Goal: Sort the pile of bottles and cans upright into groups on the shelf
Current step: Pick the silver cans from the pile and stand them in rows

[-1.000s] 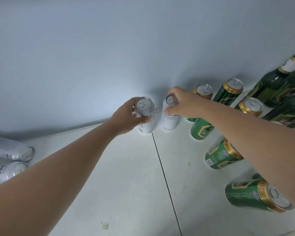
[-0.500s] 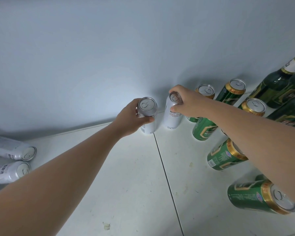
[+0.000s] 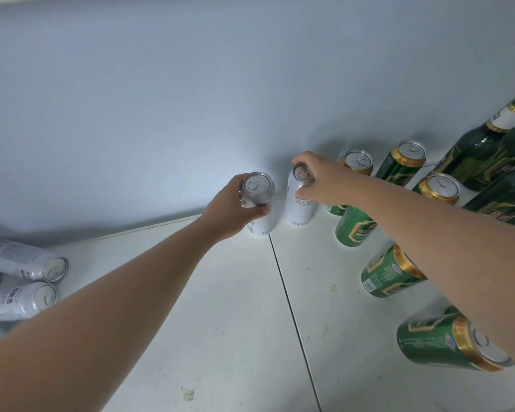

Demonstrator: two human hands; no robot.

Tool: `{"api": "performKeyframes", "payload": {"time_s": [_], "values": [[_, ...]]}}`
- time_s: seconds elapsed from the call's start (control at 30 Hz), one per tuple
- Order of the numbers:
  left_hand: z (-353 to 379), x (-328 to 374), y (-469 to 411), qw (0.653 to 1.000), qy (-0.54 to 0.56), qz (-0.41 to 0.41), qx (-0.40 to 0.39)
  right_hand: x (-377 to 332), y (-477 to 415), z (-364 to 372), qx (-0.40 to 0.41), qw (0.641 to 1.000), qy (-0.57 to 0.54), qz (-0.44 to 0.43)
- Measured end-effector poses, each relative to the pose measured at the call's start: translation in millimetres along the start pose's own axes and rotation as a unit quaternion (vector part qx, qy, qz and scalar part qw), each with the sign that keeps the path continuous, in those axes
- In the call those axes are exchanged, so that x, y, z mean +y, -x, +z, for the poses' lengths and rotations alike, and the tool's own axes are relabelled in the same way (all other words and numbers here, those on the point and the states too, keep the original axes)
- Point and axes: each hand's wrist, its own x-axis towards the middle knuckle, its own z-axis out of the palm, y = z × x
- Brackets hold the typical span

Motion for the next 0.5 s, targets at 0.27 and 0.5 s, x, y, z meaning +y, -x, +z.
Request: {"api": "performKeyframes", "payload": {"time_s": [0.27,0.5], "values": [[-3,10,10,0.999,-0.024,-0.001,0.022,-6,12,-7,0.051,0.998,0.037,-0.012],[-14,16,32,0.998,-0.046,-0.007,0.048,-25,35,-11,0.088,0.993,0.057,-0.05]]}}
